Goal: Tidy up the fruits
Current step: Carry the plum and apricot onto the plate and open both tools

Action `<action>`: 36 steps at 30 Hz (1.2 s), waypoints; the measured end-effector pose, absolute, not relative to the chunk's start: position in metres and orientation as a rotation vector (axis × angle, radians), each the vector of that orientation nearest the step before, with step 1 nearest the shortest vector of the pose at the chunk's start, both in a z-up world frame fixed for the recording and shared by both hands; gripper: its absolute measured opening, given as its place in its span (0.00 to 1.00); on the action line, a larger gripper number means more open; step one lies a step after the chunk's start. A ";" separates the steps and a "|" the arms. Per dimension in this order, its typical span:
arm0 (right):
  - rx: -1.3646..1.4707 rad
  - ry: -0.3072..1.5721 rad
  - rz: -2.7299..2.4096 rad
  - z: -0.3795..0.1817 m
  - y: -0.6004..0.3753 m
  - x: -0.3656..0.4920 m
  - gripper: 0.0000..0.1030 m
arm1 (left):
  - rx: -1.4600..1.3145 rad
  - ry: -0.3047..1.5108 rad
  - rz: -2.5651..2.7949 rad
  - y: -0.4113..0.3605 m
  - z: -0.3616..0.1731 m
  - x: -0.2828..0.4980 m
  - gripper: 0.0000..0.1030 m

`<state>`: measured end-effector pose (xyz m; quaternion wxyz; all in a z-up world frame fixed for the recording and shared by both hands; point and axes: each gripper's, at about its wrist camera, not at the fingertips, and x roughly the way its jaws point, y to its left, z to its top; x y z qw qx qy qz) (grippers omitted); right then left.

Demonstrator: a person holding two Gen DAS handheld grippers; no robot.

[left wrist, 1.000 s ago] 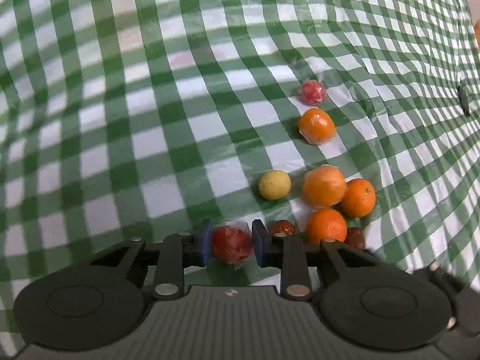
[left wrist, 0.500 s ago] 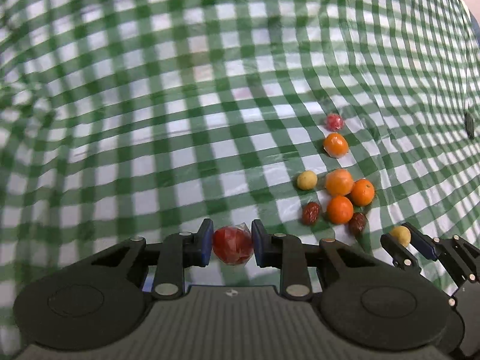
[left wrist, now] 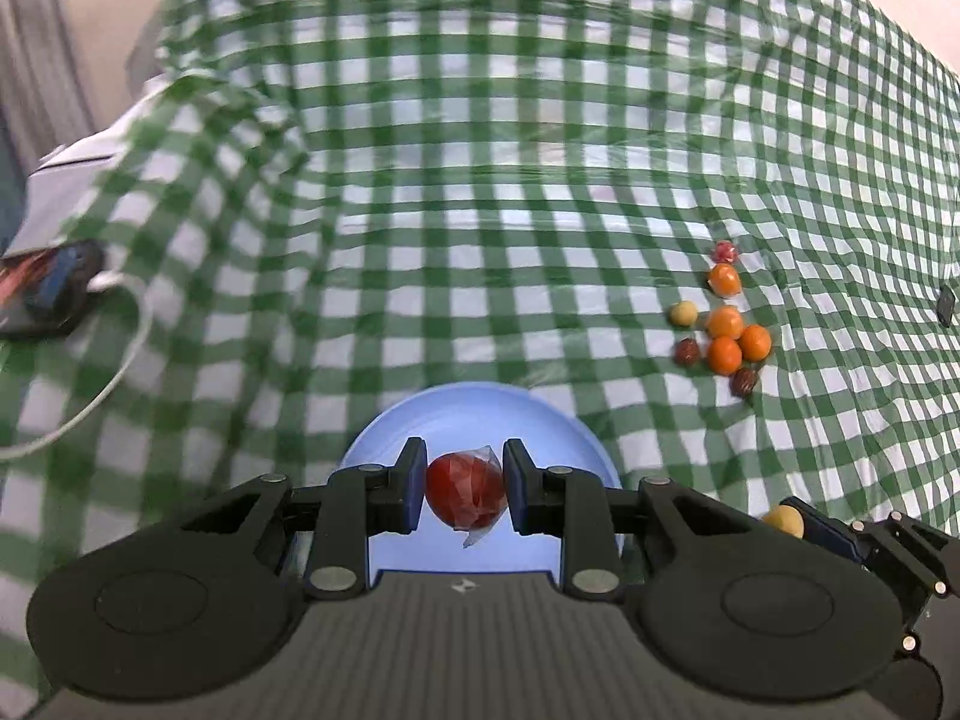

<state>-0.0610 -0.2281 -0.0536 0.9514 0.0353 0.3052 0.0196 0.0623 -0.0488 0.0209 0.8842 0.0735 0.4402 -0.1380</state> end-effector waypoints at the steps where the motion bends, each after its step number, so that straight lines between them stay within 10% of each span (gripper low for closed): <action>1: 0.061 0.619 0.053 -0.050 -0.222 -0.063 0.25 | 0.145 0.916 -0.282 -0.042 0.021 0.058 0.29; 36: -0.061 0.700 0.180 -0.051 -0.162 -0.046 0.25 | 0.054 0.957 -0.276 -0.010 -0.008 0.055 0.29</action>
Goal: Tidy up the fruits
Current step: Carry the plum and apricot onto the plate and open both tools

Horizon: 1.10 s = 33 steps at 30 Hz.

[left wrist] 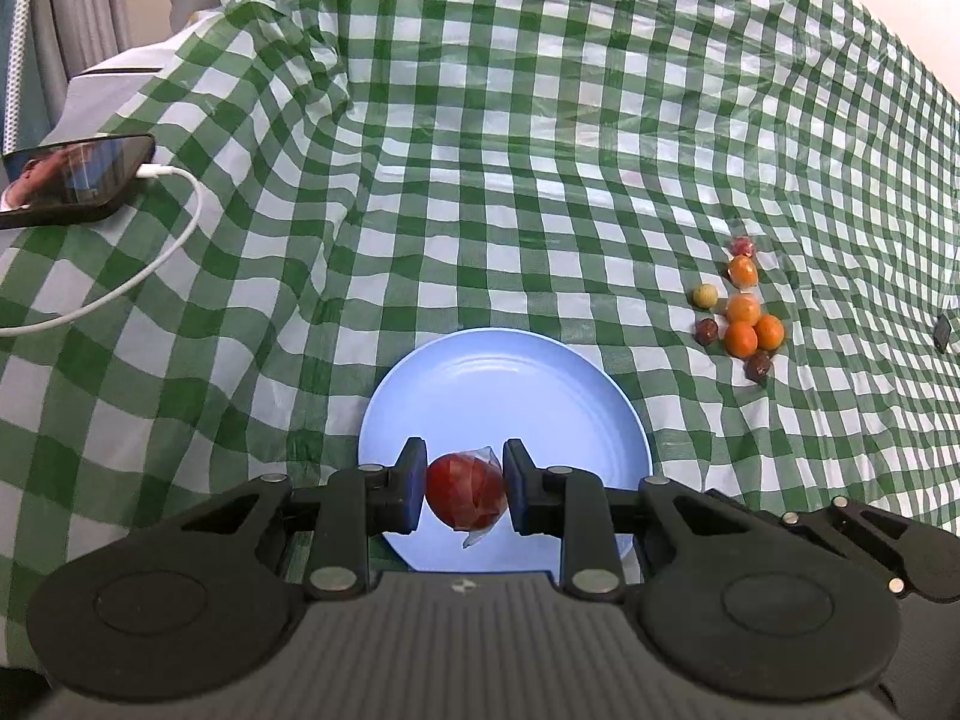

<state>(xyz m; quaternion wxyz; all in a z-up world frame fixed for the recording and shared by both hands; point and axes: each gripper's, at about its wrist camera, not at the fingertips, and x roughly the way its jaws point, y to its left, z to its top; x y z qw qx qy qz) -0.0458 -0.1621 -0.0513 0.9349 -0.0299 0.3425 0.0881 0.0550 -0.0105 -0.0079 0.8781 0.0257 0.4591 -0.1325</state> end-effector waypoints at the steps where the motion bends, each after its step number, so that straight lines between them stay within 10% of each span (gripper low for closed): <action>1: -0.062 0.704 0.184 -0.052 -0.161 -0.044 0.25 | 0.054 0.960 -0.277 -0.011 -0.010 0.057 0.29; 27: -0.089 0.816 0.203 -0.090 -0.155 0.002 0.26 | 0.149 1.024 -0.287 -0.024 -0.070 0.107 0.30; 29: -0.086 0.821 0.216 -0.091 -0.155 0.007 0.26 | 0.149 1.011 -0.305 -0.025 -0.069 0.108 0.36; 31: -0.074 0.827 0.216 -0.089 -0.156 0.011 0.37 | 0.143 0.989 -0.310 -0.024 -0.065 0.108 0.82; 33: -0.067 0.828 0.212 -0.085 -0.158 0.012 0.60 | 0.123 0.941 -0.290 -0.021 -0.056 0.103 1.00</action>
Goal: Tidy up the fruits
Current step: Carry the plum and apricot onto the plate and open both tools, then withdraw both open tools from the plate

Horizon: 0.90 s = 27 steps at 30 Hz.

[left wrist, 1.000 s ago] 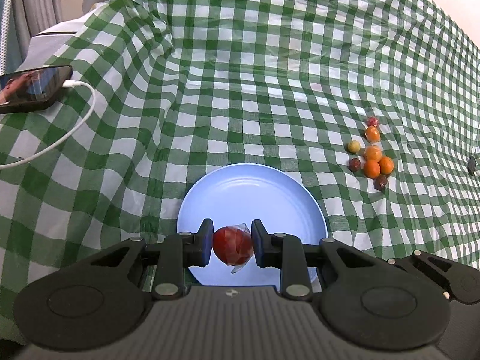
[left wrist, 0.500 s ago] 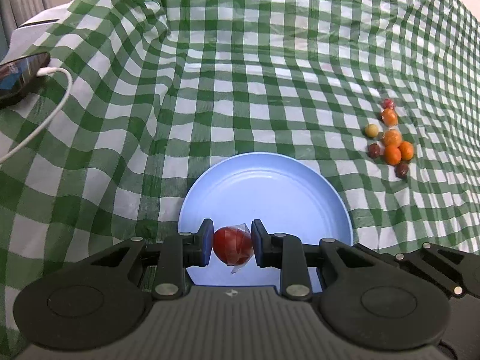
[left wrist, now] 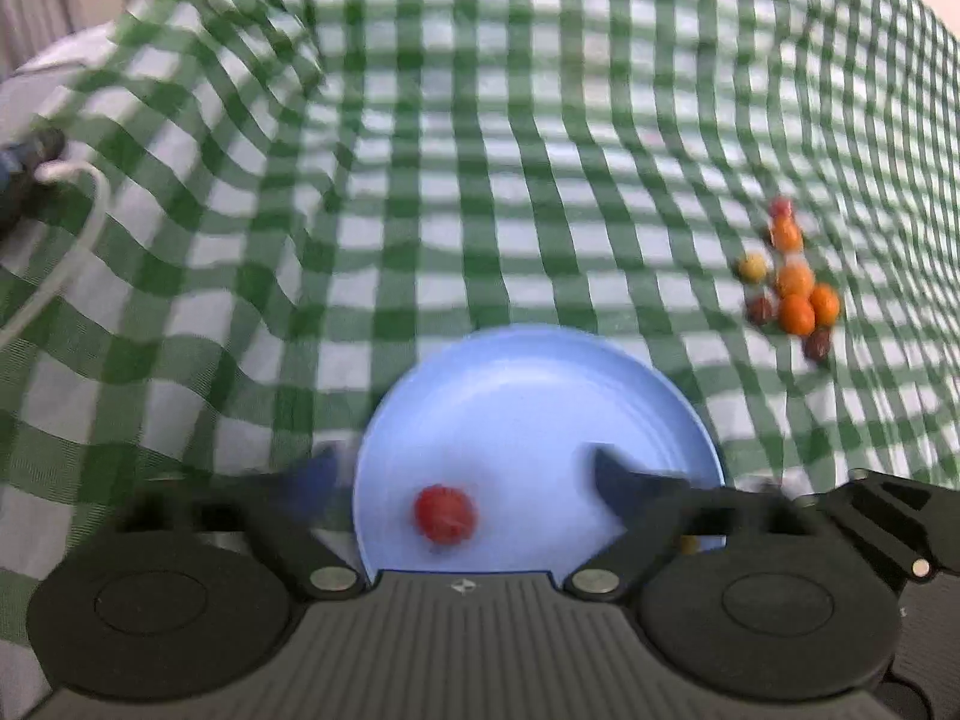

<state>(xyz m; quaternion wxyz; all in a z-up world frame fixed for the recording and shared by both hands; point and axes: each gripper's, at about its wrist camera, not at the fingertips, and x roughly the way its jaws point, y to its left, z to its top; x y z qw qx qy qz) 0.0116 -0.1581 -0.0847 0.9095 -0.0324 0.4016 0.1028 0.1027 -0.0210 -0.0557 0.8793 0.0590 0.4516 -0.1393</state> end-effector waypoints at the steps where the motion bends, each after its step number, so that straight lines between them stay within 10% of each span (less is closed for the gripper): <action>1: -0.065 0.819 0.197 -0.081 -0.159 0.010 0.72 | 0.115 0.917 -0.291 -0.020 -0.050 0.099 1.00; 7: -0.091 0.795 0.188 -0.062 -0.161 -0.020 0.91 | 0.168 0.914 -0.302 -0.016 -0.034 0.072 1.00; 27: -0.154 0.672 0.195 -0.027 -0.141 -0.093 0.97 | 0.166 0.852 -0.168 0.012 0.001 -0.005 1.00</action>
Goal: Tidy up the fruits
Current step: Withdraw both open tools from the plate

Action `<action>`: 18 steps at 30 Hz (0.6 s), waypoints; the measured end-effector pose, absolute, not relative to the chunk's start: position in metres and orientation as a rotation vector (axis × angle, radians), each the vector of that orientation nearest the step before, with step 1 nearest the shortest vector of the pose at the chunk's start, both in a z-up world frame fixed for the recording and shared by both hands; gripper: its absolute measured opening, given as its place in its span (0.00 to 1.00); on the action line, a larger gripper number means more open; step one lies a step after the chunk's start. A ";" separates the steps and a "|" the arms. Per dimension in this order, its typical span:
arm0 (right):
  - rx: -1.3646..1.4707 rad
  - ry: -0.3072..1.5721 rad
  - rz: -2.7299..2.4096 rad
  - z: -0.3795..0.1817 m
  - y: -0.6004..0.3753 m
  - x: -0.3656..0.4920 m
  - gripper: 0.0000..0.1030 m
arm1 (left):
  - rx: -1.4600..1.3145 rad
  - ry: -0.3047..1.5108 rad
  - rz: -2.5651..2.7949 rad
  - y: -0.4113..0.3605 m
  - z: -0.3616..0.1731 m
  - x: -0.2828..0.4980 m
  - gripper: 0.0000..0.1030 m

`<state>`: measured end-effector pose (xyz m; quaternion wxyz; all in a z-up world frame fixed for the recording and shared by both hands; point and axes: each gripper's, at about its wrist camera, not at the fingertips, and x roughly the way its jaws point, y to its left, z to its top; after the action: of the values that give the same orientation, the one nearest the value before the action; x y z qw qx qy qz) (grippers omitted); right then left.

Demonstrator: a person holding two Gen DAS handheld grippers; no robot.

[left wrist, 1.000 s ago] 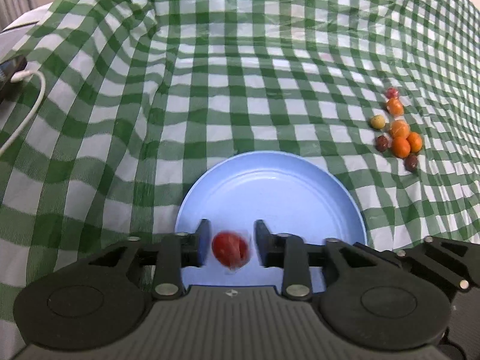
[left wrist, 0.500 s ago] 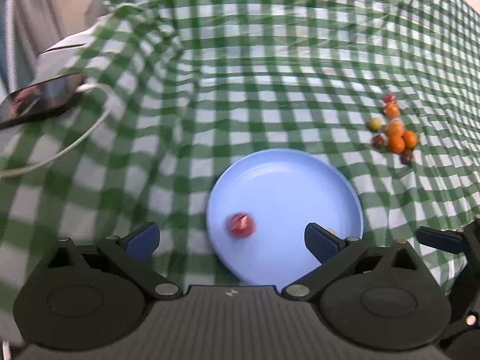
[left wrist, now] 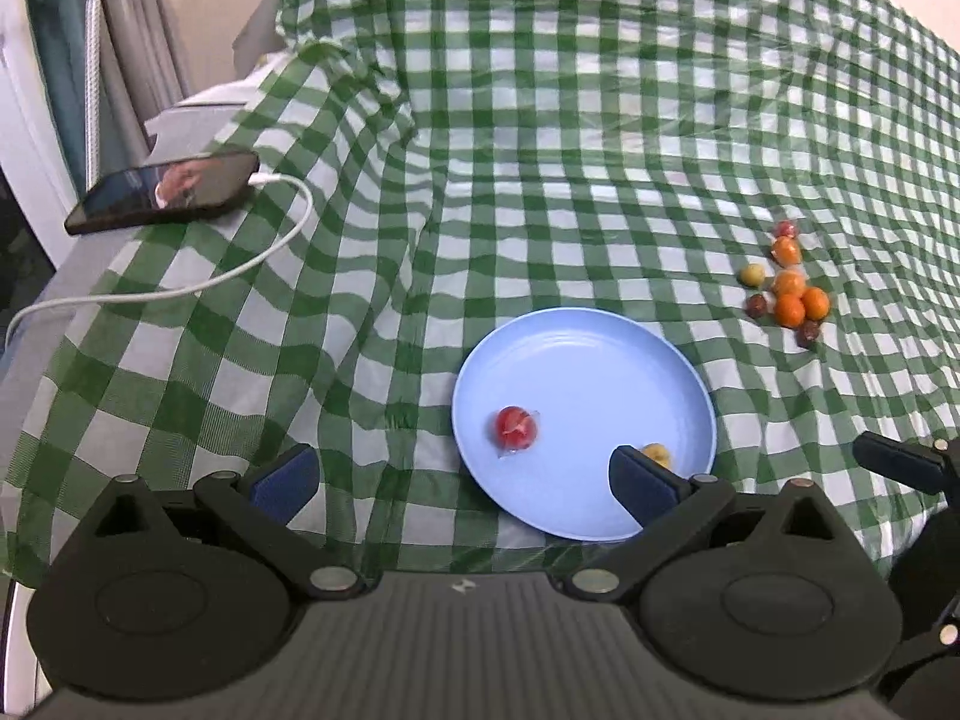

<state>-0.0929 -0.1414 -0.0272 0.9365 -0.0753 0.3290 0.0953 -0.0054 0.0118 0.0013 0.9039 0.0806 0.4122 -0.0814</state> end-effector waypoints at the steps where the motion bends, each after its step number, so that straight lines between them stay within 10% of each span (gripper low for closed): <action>1: -0.154 0.667 0.193 -0.026 -0.141 -0.095 0.97 | 0.174 0.844 -0.172 0.010 0.003 -0.009 1.00; 18: -0.162 0.633 0.184 -0.021 -0.140 -0.107 0.97 | 0.183 0.809 -0.172 0.010 0.011 -0.022 1.00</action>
<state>-0.1067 -0.1397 -0.0207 0.9430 -0.0795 0.3103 0.0905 -0.0216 0.0101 0.0113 0.9117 0.0890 0.3924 -0.0833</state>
